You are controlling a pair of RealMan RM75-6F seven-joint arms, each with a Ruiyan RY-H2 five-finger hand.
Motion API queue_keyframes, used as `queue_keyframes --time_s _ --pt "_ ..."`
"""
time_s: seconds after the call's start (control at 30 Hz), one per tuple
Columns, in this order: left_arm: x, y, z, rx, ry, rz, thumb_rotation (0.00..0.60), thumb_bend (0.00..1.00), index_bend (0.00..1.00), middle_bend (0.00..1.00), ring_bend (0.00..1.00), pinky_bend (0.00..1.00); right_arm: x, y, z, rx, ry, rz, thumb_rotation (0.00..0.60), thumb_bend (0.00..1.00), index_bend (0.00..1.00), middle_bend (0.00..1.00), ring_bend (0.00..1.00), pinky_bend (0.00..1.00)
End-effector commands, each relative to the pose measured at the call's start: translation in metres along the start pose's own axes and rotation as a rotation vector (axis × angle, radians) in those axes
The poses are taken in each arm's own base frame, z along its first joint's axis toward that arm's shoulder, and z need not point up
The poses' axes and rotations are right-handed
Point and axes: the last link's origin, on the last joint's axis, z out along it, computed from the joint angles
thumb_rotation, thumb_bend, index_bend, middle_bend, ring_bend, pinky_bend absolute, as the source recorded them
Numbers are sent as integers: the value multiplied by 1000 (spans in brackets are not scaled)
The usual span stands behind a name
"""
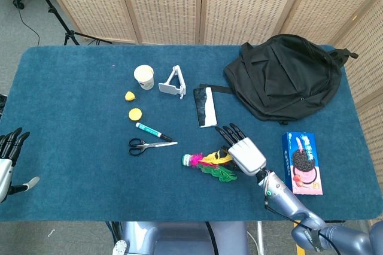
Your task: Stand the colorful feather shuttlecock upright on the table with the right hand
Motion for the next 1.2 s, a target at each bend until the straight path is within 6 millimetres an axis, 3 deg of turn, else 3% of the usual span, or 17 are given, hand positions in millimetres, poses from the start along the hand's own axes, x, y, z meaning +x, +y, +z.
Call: queue_keyframes --time_s 0.03,0.2,0.43,0.63,0.83,1.2 --pt "0 0 0 0 -1 0 600 0 0 0 0 0 2 0 -1 5 7 -2 600 635 602 38 0 0" --pt "0 1 0 -3 -4 0 600 0 0 0 0 0 21 -1 -1 26 59 -22 600 646 612 44 0 0" --pt "1 2 -4 -13 0 -4 600 0 0 0 0 0 65 -6 3 67 131 -81 600 651 624 48 0 0" --pt "1 2 -5 -15 -3 -4 600 0 0 0 0 0 85 -16 9 89 134 -115 600 672 636 51 0 0" --pt "0 2 -5 -16 -6 -3 600 0 0 0 0 0 83 -32 16 104 103 -133 600 699 642 51 0 0" --pt "1 0 -3 -16 -12 -8 600 0 0 0 0 0 71 -45 30 88 79 -156 600 711 642 50 0 0"
